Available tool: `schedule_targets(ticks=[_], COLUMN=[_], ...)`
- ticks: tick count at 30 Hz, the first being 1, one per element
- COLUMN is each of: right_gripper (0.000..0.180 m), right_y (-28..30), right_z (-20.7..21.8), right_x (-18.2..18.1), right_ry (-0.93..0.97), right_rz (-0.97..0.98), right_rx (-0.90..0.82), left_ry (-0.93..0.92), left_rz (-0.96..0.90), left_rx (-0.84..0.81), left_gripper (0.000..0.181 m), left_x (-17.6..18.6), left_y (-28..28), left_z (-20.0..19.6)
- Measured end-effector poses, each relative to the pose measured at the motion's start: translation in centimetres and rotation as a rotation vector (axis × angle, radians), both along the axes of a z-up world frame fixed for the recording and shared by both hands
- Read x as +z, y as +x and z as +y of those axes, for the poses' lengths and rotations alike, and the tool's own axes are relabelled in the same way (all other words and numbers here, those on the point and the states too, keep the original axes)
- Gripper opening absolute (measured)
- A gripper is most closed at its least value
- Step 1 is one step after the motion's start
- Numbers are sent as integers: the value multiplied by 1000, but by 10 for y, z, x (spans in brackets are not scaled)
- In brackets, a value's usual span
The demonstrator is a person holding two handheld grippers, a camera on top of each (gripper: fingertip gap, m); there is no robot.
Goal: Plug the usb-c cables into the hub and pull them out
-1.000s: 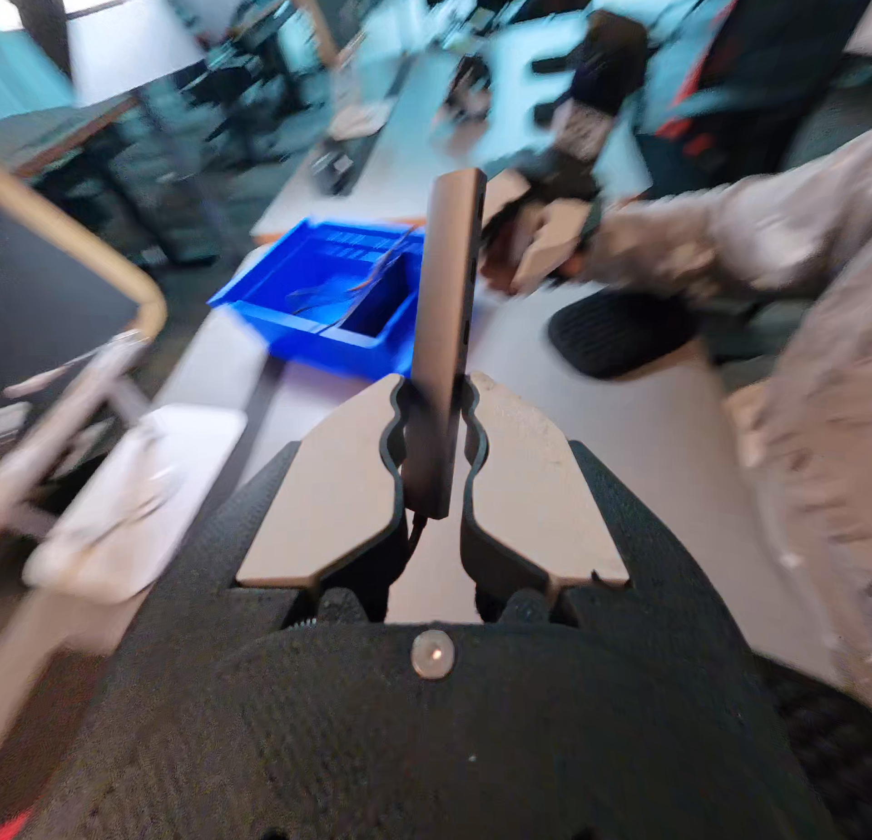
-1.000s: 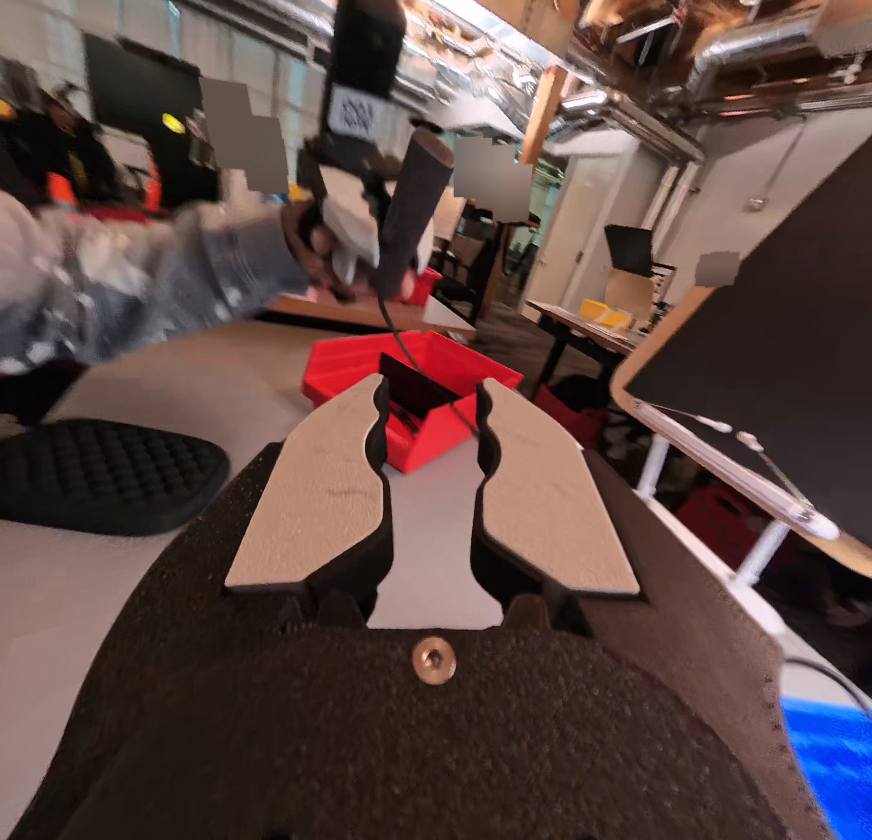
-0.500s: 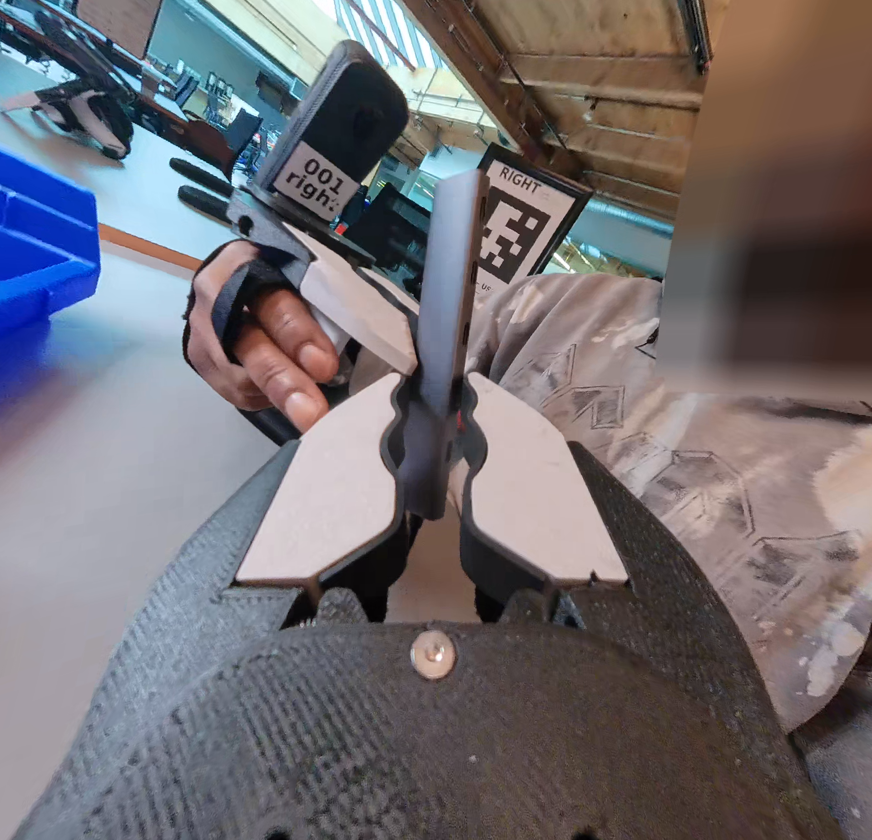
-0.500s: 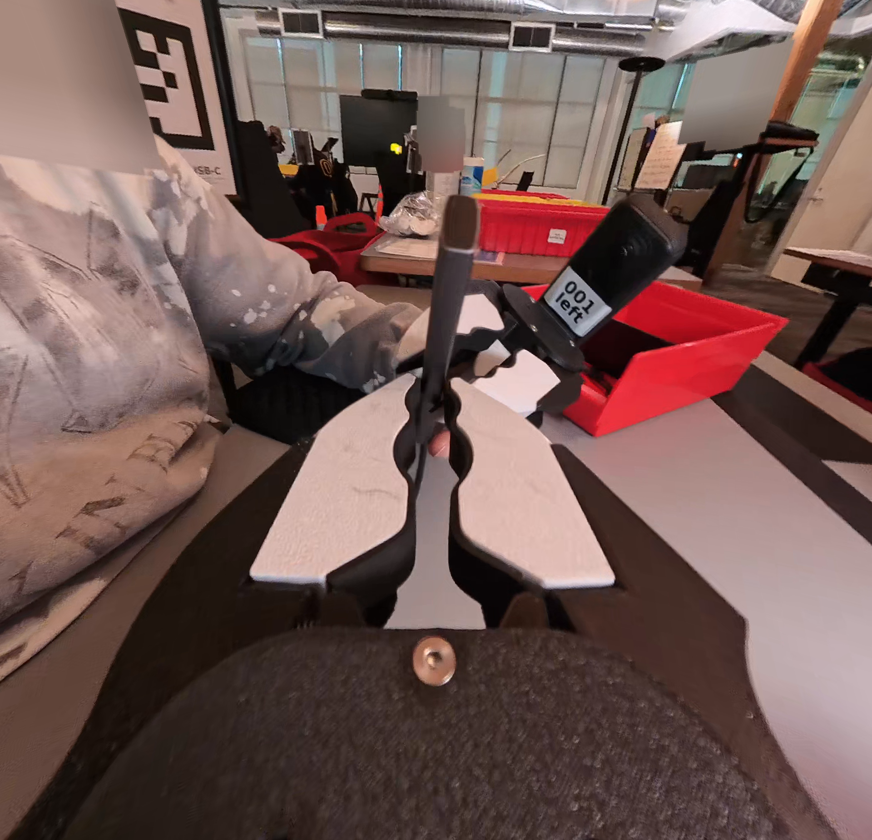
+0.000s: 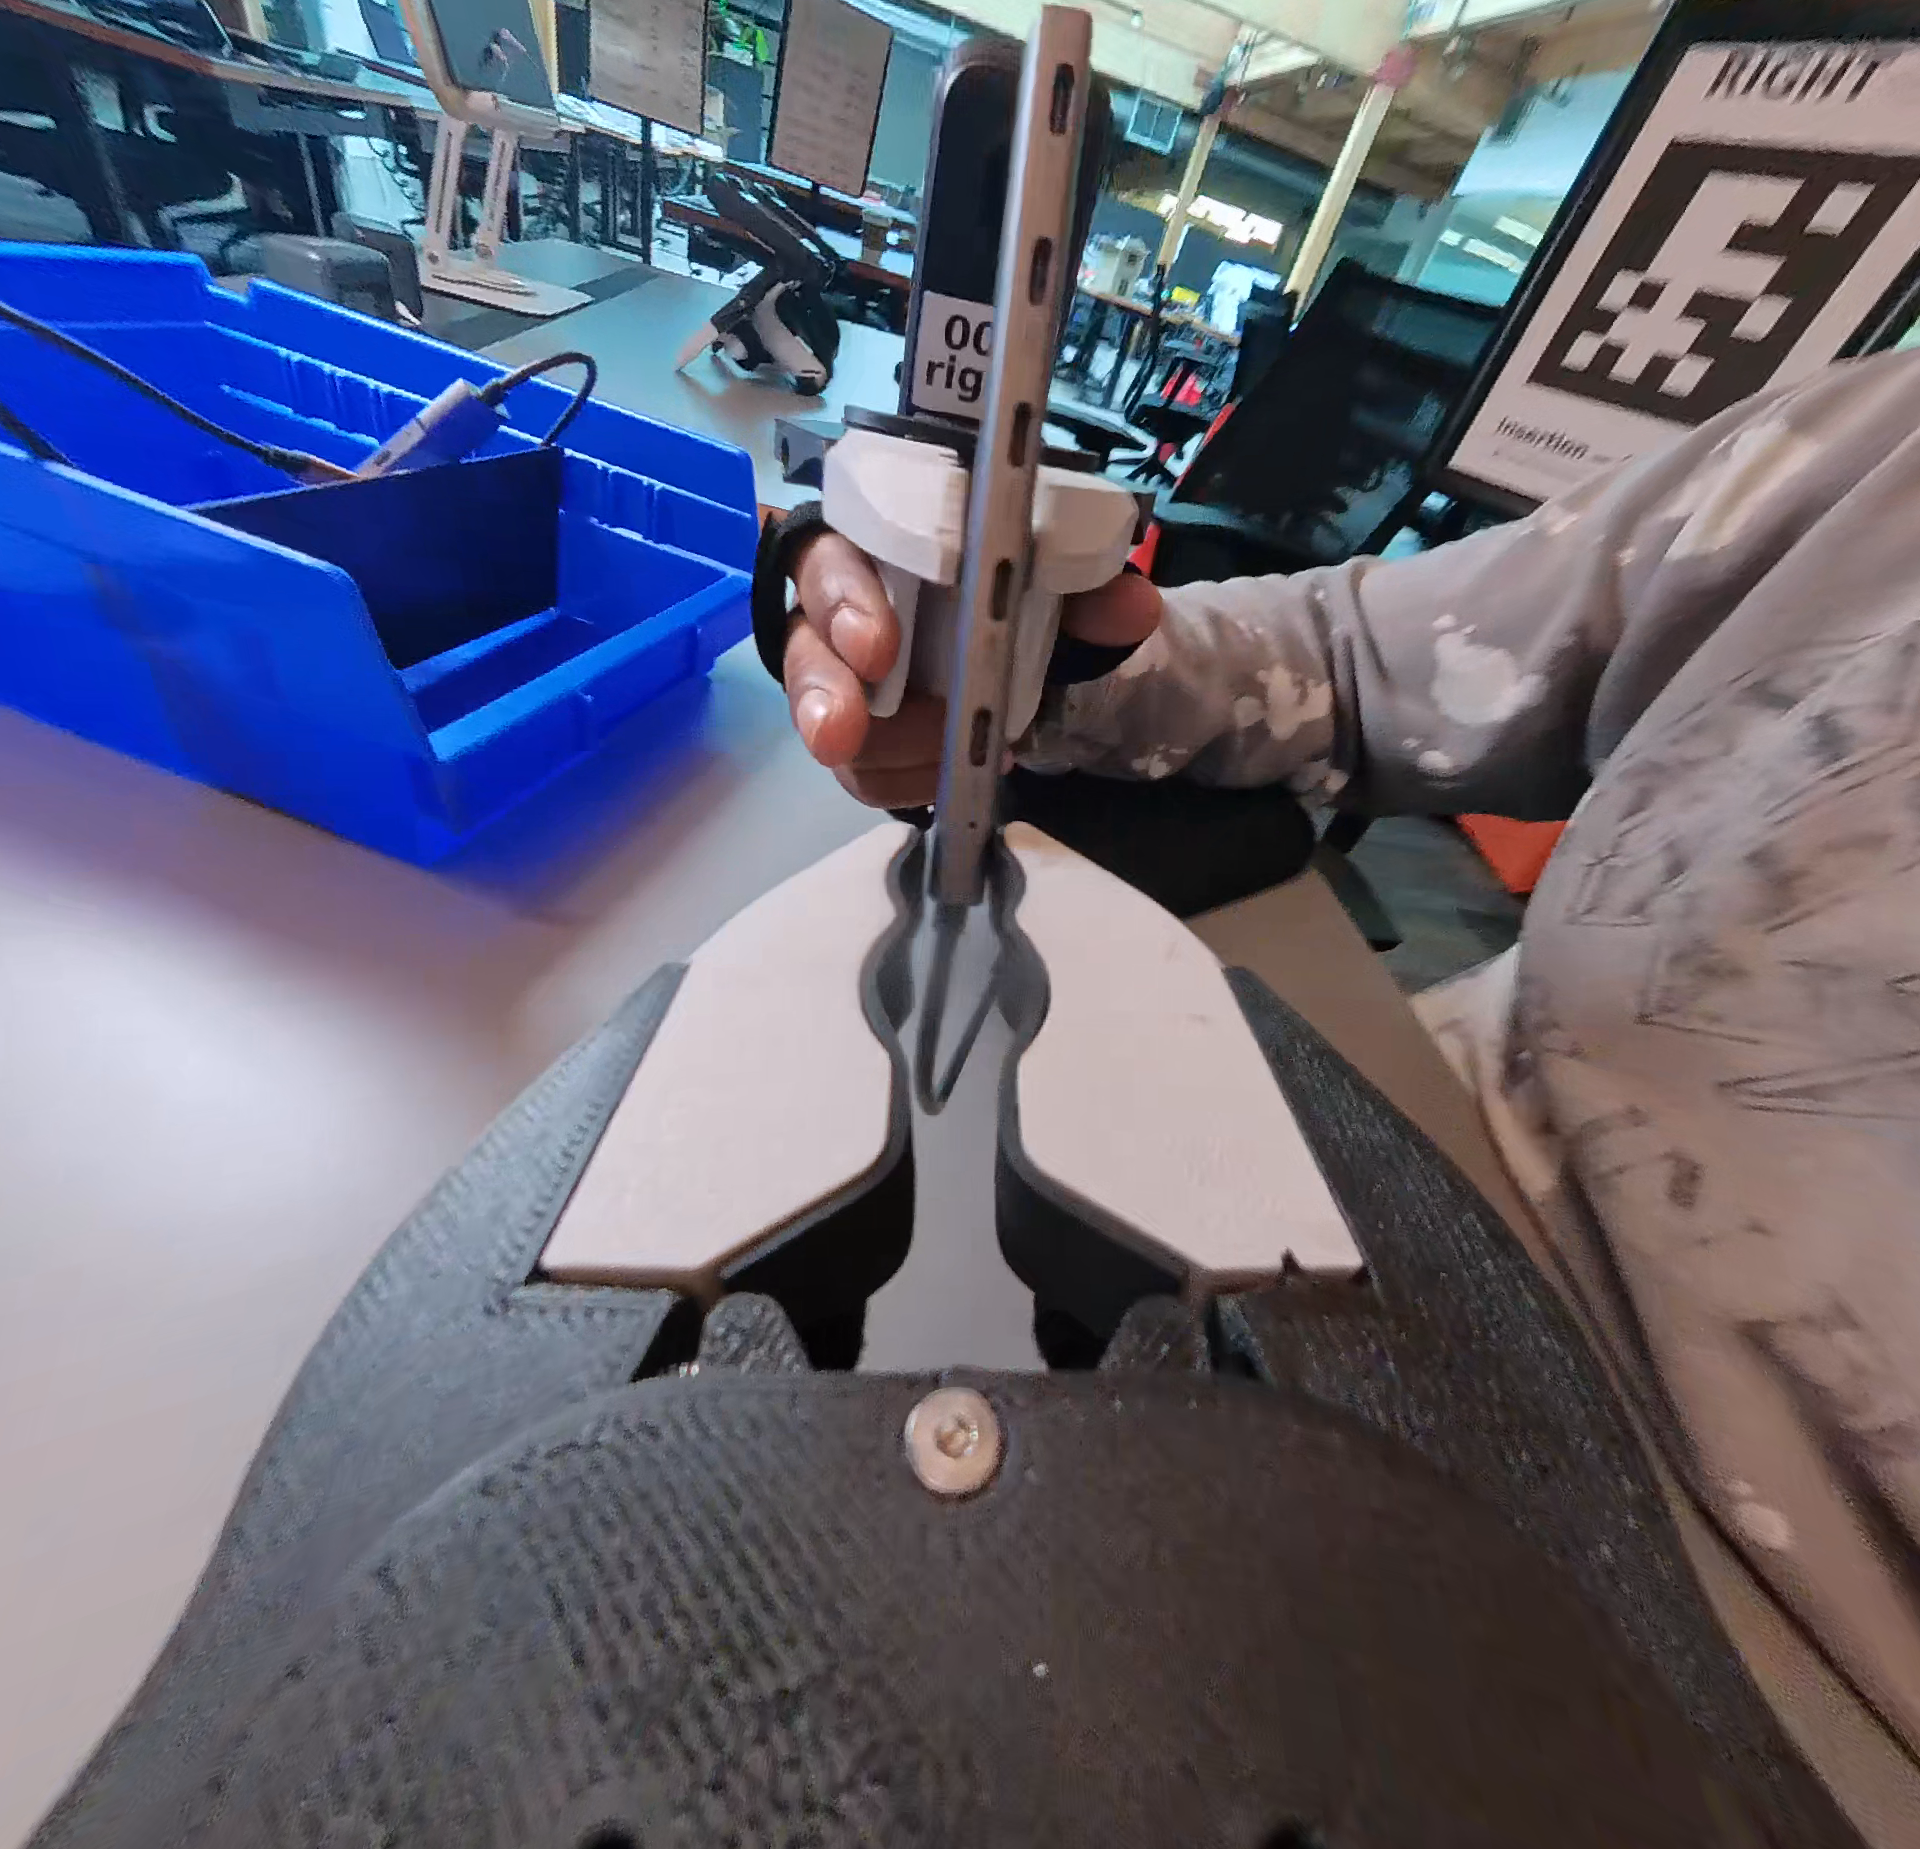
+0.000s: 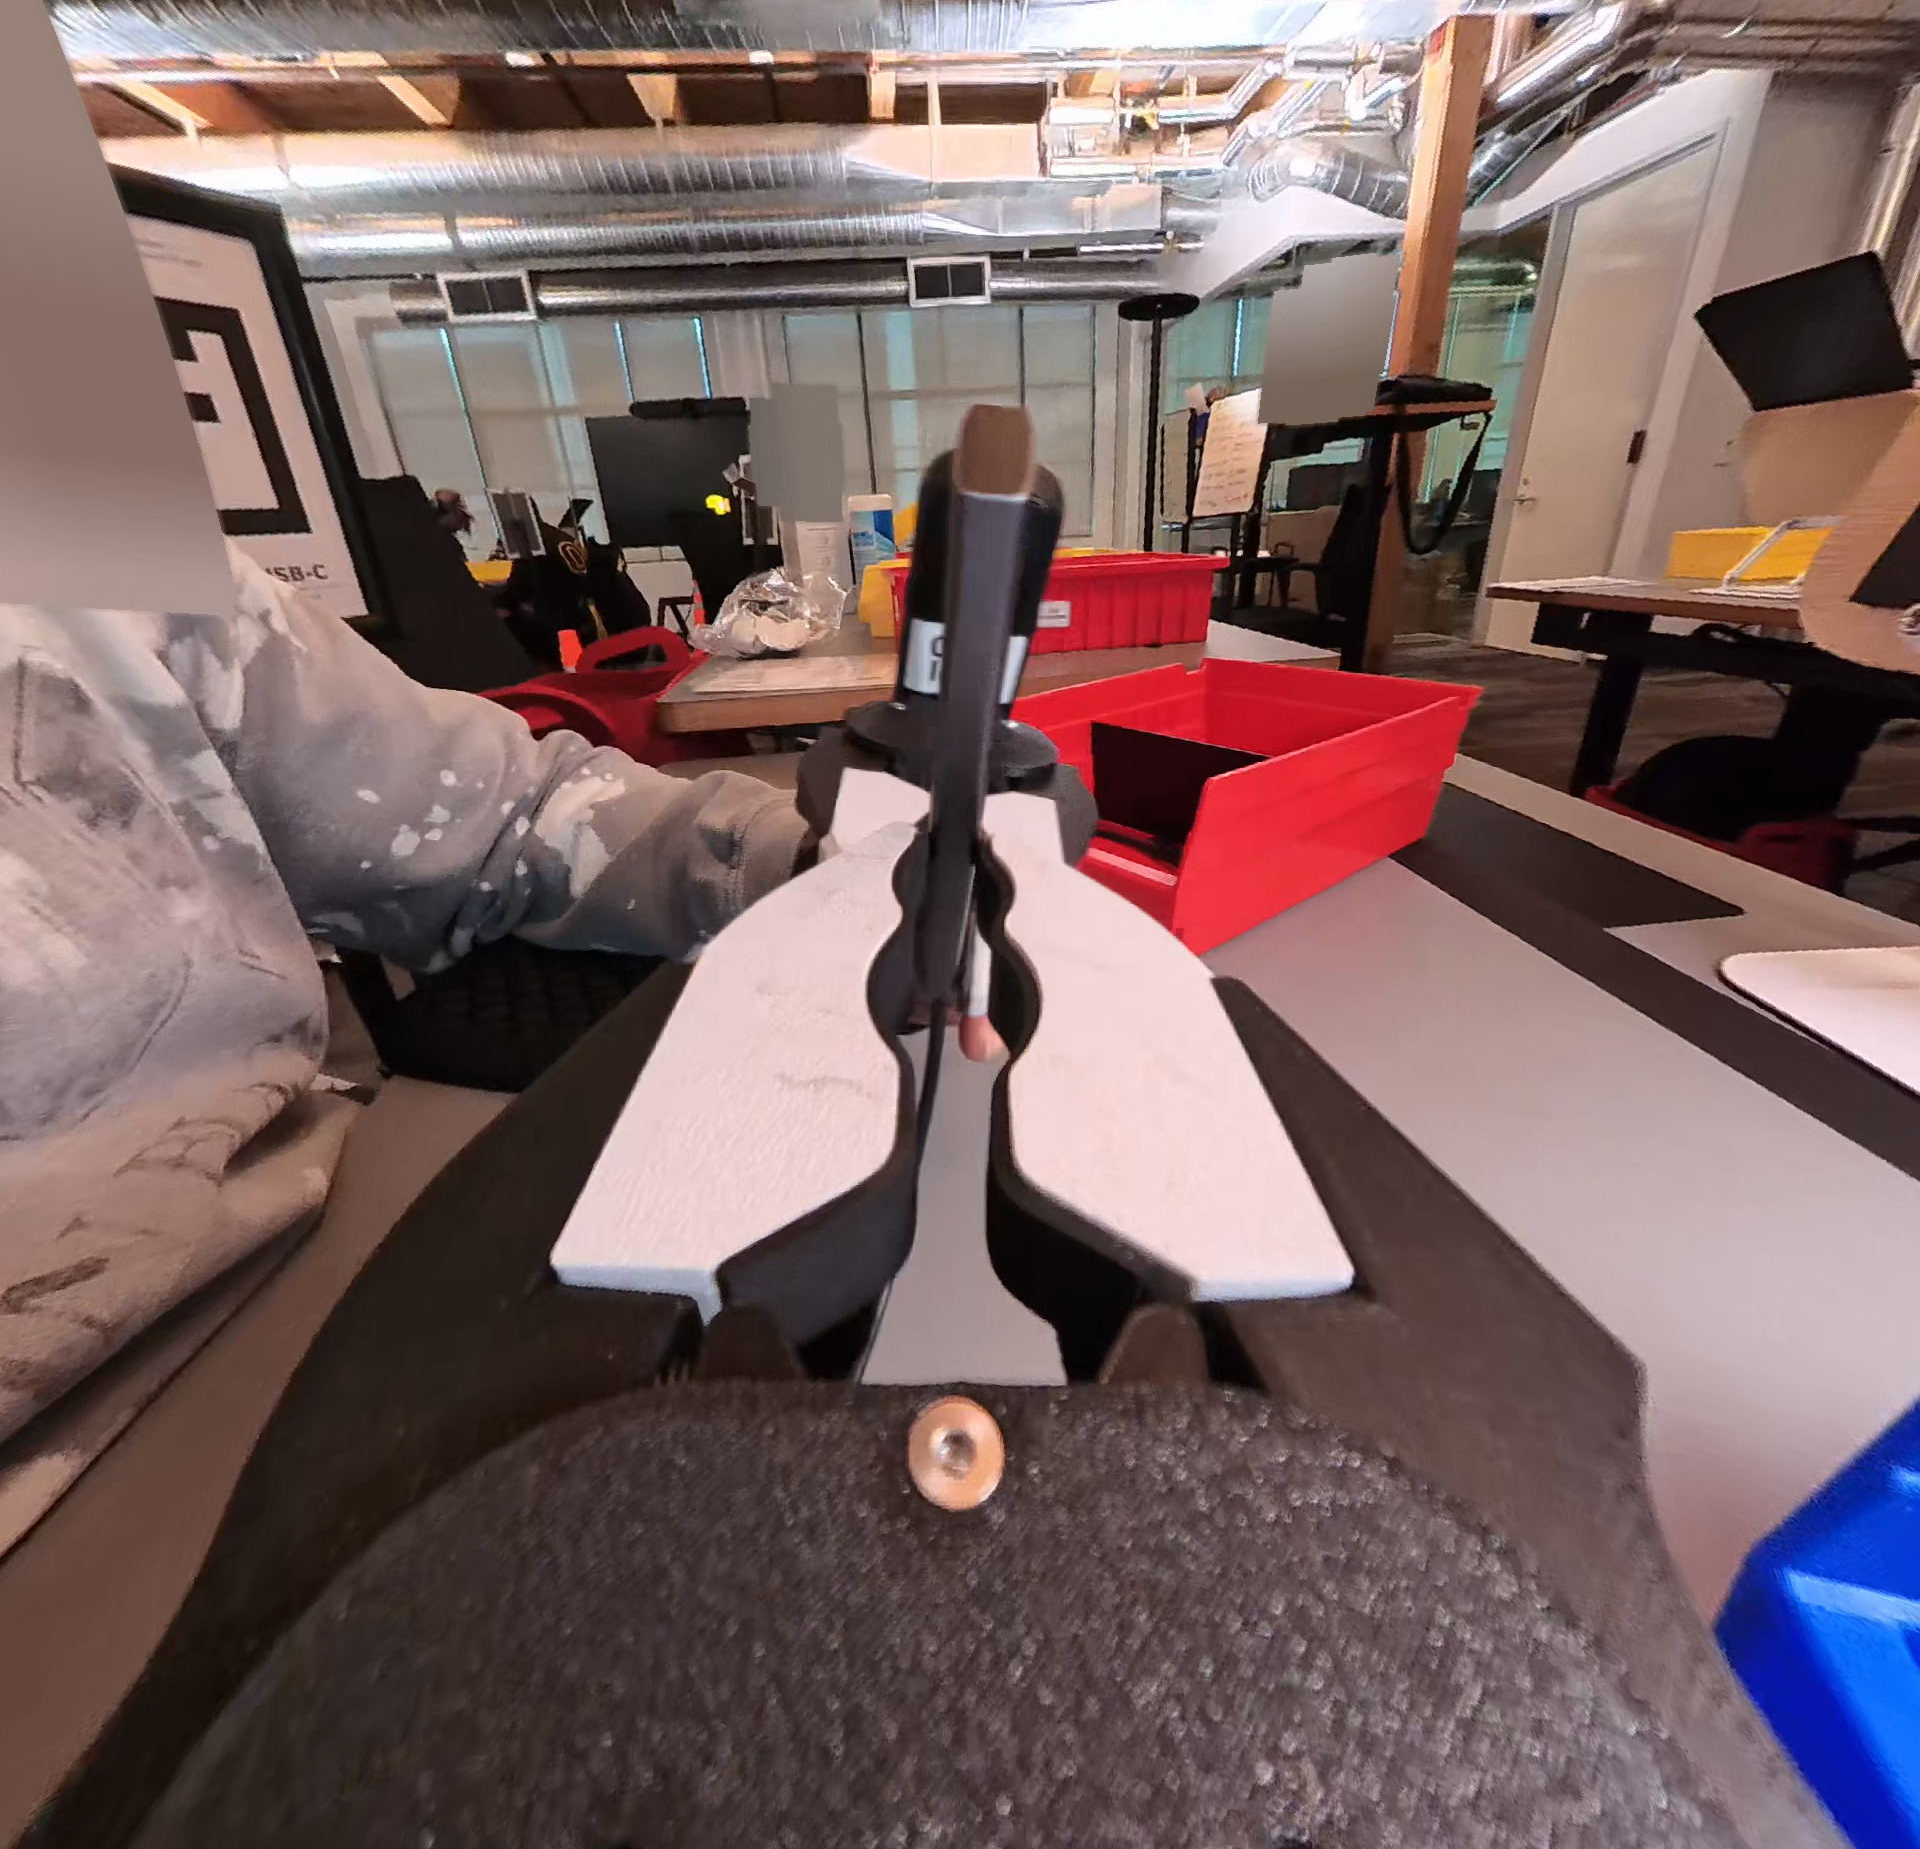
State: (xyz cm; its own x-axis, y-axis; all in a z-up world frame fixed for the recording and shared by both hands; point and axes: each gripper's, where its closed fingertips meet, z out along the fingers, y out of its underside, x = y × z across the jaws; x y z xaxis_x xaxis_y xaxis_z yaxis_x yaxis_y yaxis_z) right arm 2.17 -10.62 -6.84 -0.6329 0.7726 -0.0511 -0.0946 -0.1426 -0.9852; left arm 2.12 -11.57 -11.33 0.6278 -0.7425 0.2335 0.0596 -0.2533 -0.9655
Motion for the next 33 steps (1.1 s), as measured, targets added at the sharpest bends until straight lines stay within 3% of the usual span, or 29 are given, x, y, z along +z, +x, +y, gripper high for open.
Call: schedule_targets(ticks=[4,7,14,33], right_gripper=[10,22,16,10], right_y=[4,4,0,5], right_z=[-4,-15,-22,-15], right_x=[-1,-14,-36,-20], right_ry=[29,166,393,290], right_rz=[8,-8,-18,-24], right_rx=[3,-6,-72,-73], left_ry=[77,107,128,130], left_rz=[130,162,198,146], left_rx=[35,-6,-2,45], left_gripper=[10,10,10,12], left_x=[-2,-6,-9,-3], left_y=[3,10,10,2], left_z=[-2,-8,-8,-3])
